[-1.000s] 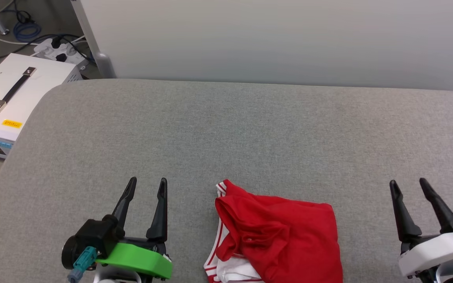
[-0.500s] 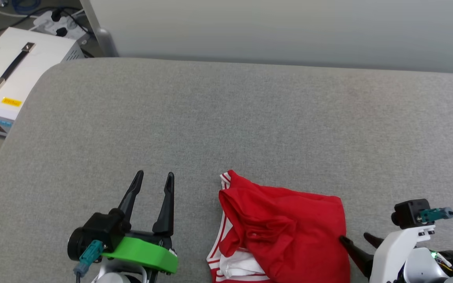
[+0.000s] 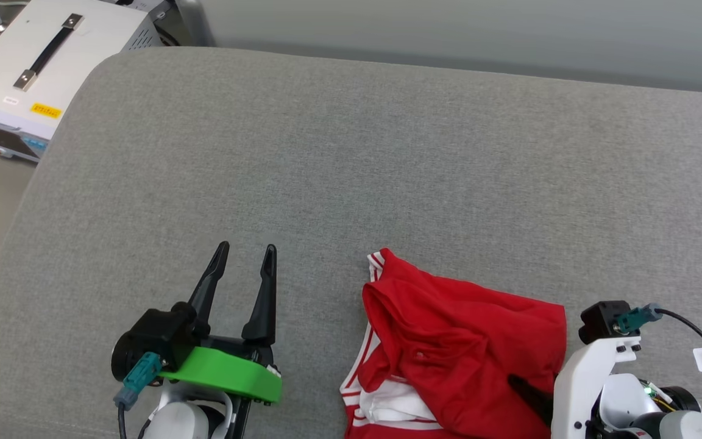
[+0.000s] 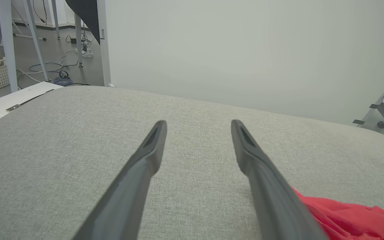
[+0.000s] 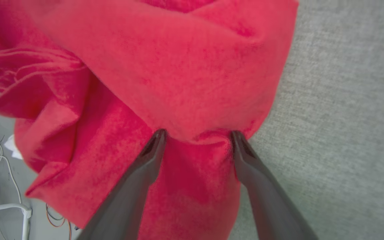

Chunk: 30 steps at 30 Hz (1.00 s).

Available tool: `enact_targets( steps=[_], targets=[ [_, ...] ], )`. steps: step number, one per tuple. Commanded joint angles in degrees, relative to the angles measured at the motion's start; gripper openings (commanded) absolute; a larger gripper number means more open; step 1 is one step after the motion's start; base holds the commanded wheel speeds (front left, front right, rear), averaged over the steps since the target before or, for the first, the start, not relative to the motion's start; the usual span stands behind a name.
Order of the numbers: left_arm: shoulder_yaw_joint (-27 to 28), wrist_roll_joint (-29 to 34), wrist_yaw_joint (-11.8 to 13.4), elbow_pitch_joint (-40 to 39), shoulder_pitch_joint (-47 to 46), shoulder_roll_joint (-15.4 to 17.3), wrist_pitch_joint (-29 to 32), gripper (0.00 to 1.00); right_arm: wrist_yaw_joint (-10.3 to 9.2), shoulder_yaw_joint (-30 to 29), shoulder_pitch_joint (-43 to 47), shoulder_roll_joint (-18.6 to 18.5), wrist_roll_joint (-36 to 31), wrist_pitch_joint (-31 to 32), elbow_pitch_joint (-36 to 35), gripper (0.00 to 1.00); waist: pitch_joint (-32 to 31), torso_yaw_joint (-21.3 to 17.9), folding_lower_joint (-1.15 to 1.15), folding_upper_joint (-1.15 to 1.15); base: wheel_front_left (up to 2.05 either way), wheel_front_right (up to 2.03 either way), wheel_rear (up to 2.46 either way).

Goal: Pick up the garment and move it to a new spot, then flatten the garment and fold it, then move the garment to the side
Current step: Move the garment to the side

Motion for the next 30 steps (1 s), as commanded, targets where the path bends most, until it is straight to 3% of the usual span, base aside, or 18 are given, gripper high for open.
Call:
enact_targets(
  steps=[1,2,3,4,5,11,15,24,30],
  targets=[
    [-0.1,0.5,-0.3,0.1,-0.9,-0.2,-0.3,1.00,-0.02,0.4,-0.3,0.3,-0.4,0.1,2.0,1.00,0.4,0.6,0.00,0.00,0.00,0.00,0.00],
    [-0.1,0.5,-0.3,0.1,-0.8,-0.2,-0.3,1.00,-0.02,0.9,-0.3,0.4,-0.6,0.1,2.9,1.00,0.4,0.7,0.00,0.00,0.00,0.00,0.00],
    [-0.1,0.6,-0.3,0.2,-0.8,-0.2,-0.3,1.00,-0.02,1.2,-0.2,0.4,-0.7,0.0,3.5,0.93,0.4,0.8,0.00,0.00,0.00,0.00,0.00],
    [-0.1,0.6,-0.3,0.2,-0.8,-0.2,-0.3,1.00,-0.02,1.7,-0.2,0.4,-0.8,-0.1,4.1,0.40,0.4,0.8,0.00,0.00,0.00,0.00,0.00],
    [-0.1,0.7,-0.3,0.3,-0.8,-0.3,-0.3,1.00,-0.02,2.1,-0.3,0.1,-1.0,-0.5,4.5,0.00,0.4,0.8,0.00,0.00,0.00,0.00,0.00],
    [0.0,1.0,-0.3,0.5,-0.5,-0.2,-0.3,1.00,-0.02,4.4,-2.2,-3.2,-1.9,-5.5,3.9,0.00,-1.0,-0.4,0.00,0.00,0.00,0.00,0.00],
    [-0.4,1.1,-0.3,0.4,-0.1,0.1,-0.3,1.00,-0.02,6.6,-3.9,-7.3,-3.6,-8.2,2.1,0.00,-2.2,-2.2,0.00,0.00,0.00,0.00,0.00],
    [-2.7,2.4,-0.3,0.0,0.5,0.9,-0.3,1.00,-0.02,14.7,-8.6,-22.0,-8.2,-10.4,-4.7,0.00,-2.7,-8.6,0.00,0.00,0.00,0.00,0.00],
    [-6.0,3.8,-0.3,-0.4,-0.4,1.8,-0.3,1.00,-0.02,17.9,-11.3,-32.7,-7.1,-11.6,-5.9,0.00,-1.2,-14.3,0.00,0.00,0.00,0.00,0.00]
  ],
)
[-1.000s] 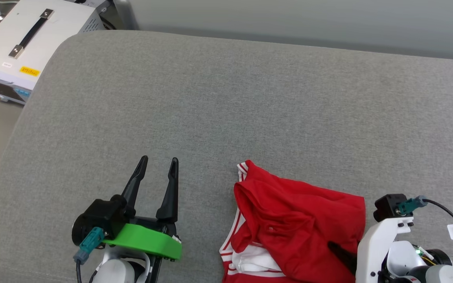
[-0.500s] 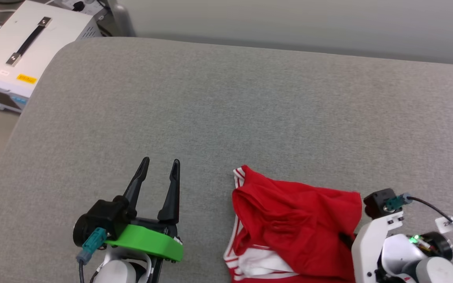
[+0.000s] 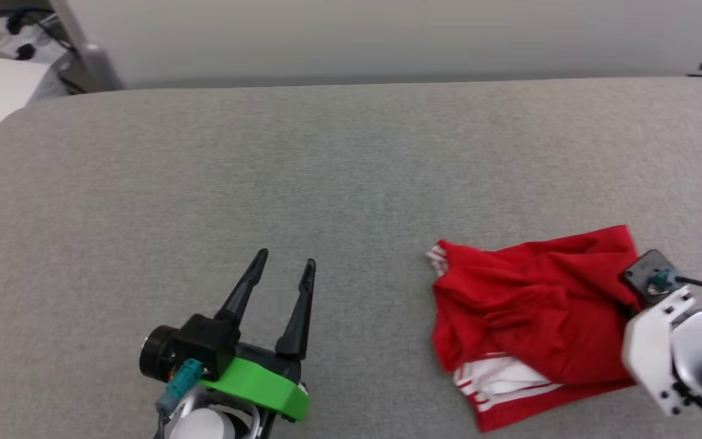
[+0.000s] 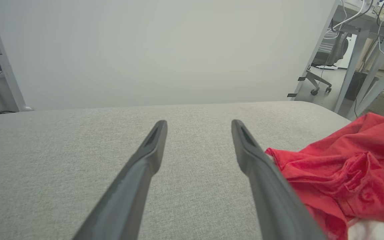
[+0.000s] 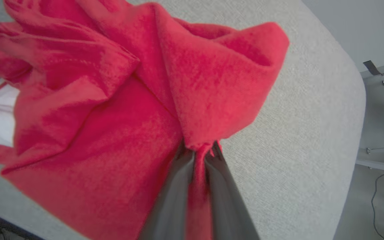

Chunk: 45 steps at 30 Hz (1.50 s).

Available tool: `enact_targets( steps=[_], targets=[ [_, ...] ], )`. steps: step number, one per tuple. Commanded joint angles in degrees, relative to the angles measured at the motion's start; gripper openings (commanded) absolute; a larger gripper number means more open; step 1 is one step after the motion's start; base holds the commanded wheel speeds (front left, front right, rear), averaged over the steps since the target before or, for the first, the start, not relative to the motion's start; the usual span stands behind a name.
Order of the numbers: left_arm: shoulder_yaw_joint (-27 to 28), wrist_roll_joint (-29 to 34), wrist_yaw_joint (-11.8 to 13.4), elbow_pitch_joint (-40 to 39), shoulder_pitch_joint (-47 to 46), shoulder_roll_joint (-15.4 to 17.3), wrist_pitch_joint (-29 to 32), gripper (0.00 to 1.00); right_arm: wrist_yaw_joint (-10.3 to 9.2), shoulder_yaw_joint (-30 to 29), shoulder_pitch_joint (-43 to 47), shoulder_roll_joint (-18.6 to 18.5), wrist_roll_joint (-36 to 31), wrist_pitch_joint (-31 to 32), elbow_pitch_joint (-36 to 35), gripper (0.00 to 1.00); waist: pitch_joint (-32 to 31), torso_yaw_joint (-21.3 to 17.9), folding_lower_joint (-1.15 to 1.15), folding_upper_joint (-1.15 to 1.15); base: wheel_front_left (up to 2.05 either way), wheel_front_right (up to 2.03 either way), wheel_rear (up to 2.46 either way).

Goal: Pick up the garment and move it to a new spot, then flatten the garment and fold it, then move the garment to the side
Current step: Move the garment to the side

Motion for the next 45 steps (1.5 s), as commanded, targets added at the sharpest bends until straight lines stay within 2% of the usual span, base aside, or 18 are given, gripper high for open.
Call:
enact_targets(
  steps=[1,4,6,12,16,22,28,37,38,39,45],
  targets=[
    [-0.7,0.6,-0.3,-0.3,-0.8,0.5,-0.3,1.00,-0.05,0.2,-1.6,-2.5,0.1,-0.9,0.1,0.00,1.7,-4.6,0.00,0.00,0.00,0.00,0.00],
    [-2.6,1.0,-0.3,-0.7,-2.1,1.1,-0.3,1.00,-0.05,0.3,-3.1,-7.3,0.3,-3.0,1.4,0.00,3.7,-7.2,0.00,0.00,0.00,0.00,0.00],
    [-3.5,1.2,-0.3,-1.2,-3.2,1.4,-0.3,1.00,-0.05,-0.4,-3.8,-9.2,1.0,-4.5,2.8,0.00,5.4,-9.0,0.00,0.00,0.00,0.00,0.00],
    [-6.5,1.8,-0.3,-2.7,-6.6,2.6,-0.3,1.00,-0.05,-3.0,-6.3,-12.5,1.4,-10.8,9.1,0.00,11.3,-13.4,0.00,0.00,0.00,0.00,0.00],
    [-9.0,2.2,-0.3,-3.5,-9.6,4.2,-0.3,1.00,-0.05,-5.7,-9.4,-12.2,0.8,-16.5,16.4,0.00,16.0,-15.2,0.00,0.00,0.00,0.00,0.00],
    [-9.5,3.0,-0.3,-6.4,-13.2,6.8,-0.3,1.00,-0.05,-9.3,-15.1,-11.6,-2.8,-23.0,26.4,0.00,21.6,-16.5,0.00,0.00,0.00,0.00,0.00],
    [-9.7,3.7,-0.3,-10.9,-14.7,9.8,1.5,1.00,-0.05,-12.4,-21.8,-12.3,-9.2,-30.1,36.9,0.00,25.6,-17.1,0.00,0.00,0.00,0.00,0.00],
    [-8.6,3.5,0.1,-14.1,-14.9,11.9,3.3,1.00,-0.05,-15.9,-28.9,-8.4,-12.8,-37.6,48.6,0.00,28.1,-16.5,0.00,0.00,0.00,0.00,0.00],
    [-8.7,3.4,0.1,-14.1,-14.8,11.9,3.3,1.00,-0.05,-16.1,-29.3,-8.2,-13.1,-38.3,49.4,0.02,28.0,-16.4,0.00,0.00,0.00,0.00,0.00],
    [-8.8,3.3,0.1,-13.9,-14.8,11.8,3.2,1.00,-0.05,-16.5,-29.8,-8.0,-13.7,-39.2,50.4,1.00,27.8,-16.2,0.00,0.00,0.00,0.00,0.00],
    [-9.0,2.5,0.6,-11.8,-14.4,10.7,1.8,1.00,-0.05,-17.5,-31.6,-7.2,-15.4,-42.1,53.7,1.00,24.5,-14.9,0.00,0.00,0.00,0.00,0.00]
  ],
)
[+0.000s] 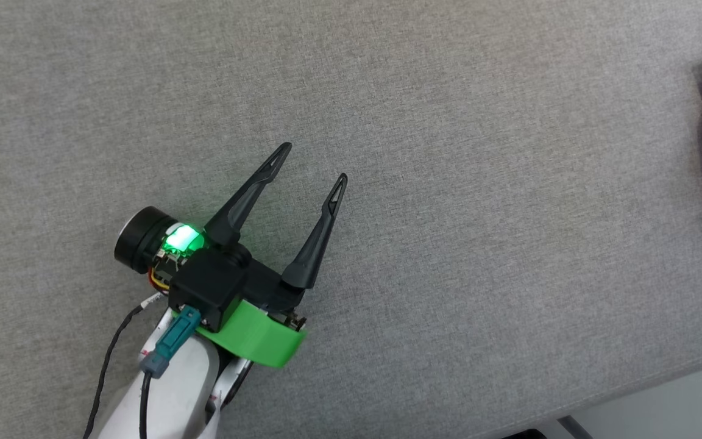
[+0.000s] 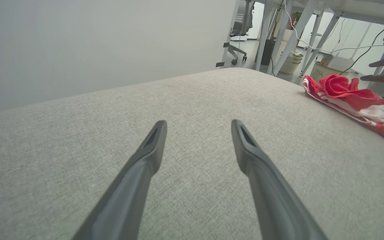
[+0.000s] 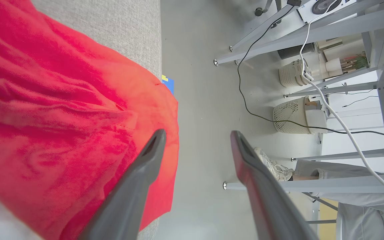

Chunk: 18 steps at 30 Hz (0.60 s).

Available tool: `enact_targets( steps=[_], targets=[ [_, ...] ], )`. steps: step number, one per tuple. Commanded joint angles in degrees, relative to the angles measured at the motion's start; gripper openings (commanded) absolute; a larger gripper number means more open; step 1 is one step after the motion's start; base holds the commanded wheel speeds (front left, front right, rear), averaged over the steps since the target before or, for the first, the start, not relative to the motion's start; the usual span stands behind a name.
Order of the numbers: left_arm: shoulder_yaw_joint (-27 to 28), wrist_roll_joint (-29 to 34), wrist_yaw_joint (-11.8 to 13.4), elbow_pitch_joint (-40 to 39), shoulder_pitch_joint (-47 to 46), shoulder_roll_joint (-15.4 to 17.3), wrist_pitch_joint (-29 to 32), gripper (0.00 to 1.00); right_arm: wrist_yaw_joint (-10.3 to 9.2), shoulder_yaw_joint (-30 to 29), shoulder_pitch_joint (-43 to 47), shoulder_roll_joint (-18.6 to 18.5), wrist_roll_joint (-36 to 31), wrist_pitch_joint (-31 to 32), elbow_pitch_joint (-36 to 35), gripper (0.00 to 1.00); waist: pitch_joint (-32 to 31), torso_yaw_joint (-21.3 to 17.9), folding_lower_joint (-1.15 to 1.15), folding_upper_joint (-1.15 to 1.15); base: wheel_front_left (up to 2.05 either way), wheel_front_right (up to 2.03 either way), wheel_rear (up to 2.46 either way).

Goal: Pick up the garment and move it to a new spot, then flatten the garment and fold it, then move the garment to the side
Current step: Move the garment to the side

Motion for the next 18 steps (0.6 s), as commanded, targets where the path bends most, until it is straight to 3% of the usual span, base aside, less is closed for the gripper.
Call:
enact_targets(
  steps=[1,10,18],
  targets=[
    [0.0,-0.6,0.3,0.6,-0.5,-0.4,-0.7,1.00,-0.05,-0.2,-1.2,0.2,-0.5,-0.6,0.4,1.00,-2.7,1.2,-0.01,0.00,0.00,0.00,0.00],
    [2.5,-3.4,1.7,5.8,1.9,-3.0,-2.4,1.00,-0.05,2.4,0.2,1.6,5.1,-2.0,-6.5,1.00,-13.2,4.3,-0.01,0.00,0.00,0.00,0.00],
    [7.5,-4.8,2.6,7.5,6.2,-5.1,-2.5,1.00,-0.05,2.1,7.8,5.8,14.6,1.2,-23.8,1.00,-22.4,8.0,-0.01,0.00,0.00,0.00,0.00]
  ],
)
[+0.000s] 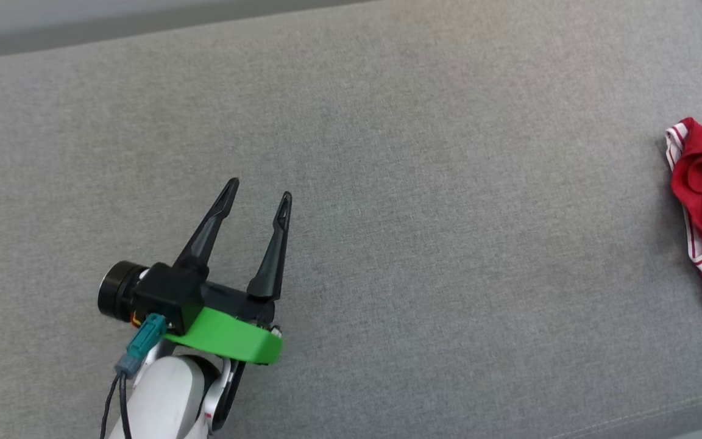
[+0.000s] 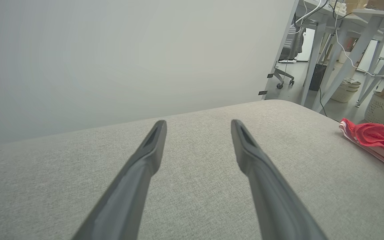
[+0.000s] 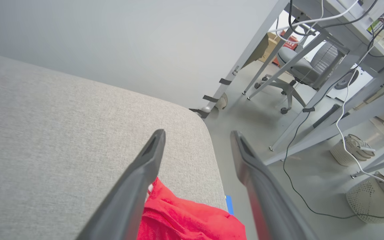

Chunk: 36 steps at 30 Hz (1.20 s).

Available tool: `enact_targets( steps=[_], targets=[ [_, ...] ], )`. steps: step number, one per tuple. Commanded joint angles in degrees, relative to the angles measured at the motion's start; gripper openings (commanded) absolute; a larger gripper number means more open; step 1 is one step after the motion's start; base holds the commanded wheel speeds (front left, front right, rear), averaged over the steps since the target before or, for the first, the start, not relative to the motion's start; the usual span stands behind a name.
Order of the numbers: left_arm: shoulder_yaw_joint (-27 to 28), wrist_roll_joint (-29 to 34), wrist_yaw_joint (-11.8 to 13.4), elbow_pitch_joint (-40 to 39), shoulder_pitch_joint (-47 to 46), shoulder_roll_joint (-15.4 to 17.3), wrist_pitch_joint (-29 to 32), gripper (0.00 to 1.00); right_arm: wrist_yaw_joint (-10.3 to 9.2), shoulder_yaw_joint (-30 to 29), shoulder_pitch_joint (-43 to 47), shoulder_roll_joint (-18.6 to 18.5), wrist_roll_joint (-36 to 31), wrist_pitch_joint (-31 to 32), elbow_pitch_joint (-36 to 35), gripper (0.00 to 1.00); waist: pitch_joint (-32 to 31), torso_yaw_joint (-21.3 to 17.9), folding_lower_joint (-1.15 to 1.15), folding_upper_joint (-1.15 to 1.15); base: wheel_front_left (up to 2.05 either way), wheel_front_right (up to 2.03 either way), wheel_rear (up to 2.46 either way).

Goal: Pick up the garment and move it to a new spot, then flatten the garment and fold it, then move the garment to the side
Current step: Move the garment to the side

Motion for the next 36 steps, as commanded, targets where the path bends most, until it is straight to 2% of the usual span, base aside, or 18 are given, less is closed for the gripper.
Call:
enact_targets(
  steps=[1,6,11,15,19,26,36],
  targets=[
    [1.1,-0.6,0.4,0.3,1.4,-0.4,-0.3,1.00,-0.05,-0.6,2.4,1.5,1.0,0.6,-3.1,1.00,-7.2,4.3,0.00,0.00,0.00,0.00,0.00],
    [3.8,-0.3,0.7,0.6,4.3,-1.5,-0.3,1.00,-0.05,-3.8,10.2,7.6,2.2,1.8,-14.4,1.00,-10.3,6.5,0.00,0.00,0.00,0.00,0.00],
    [5.6,-0.2,0.3,2.3,7.5,-3.0,-0.3,1.00,-0.05,-4.9,19.6,16.2,1.4,1.1,-22.3,1.00,-13.0,8.8,0.00,0.00,0.00,0.00,0.00],
    [6.8,-0.2,0.0,4.5,9.7,-4.1,-0.3,1.00,-0.05,-4.3,25.8,22.1,1.4,-0.7,-23.9,1.00,-14.9,10.3,0.00,0.00,0.00,0.00,0.00],
    [8.0,0.6,-0.2,5.4,11.3,-5.2,-0.3,1.00,-0.05,-3.9,30.1,25.8,0.5,-3.7,-22.7,1.00,-16.2,11.6,0.00,0.00,0.00,0.00,0.00],
    [9.8,2.7,-0.8,5.6,12.8,-6.5,-0.3,1.00,-0.05,-4.1,32.5,30.0,-0.4,-8.4,-19.5,1.00,-16.8,12.6,0.00,0.00,0.00,0.00,0.00],
    [11.6,3.7,-1.5,5.5,12.7,-7.6,-0.3,1.00,-0.05,-2.5,32.2,31.2,-2.0,-10.0,-17.7,1.00,-16.4,12.7,0.00,0.00,0.00,0.00,0.00]
  ],
)
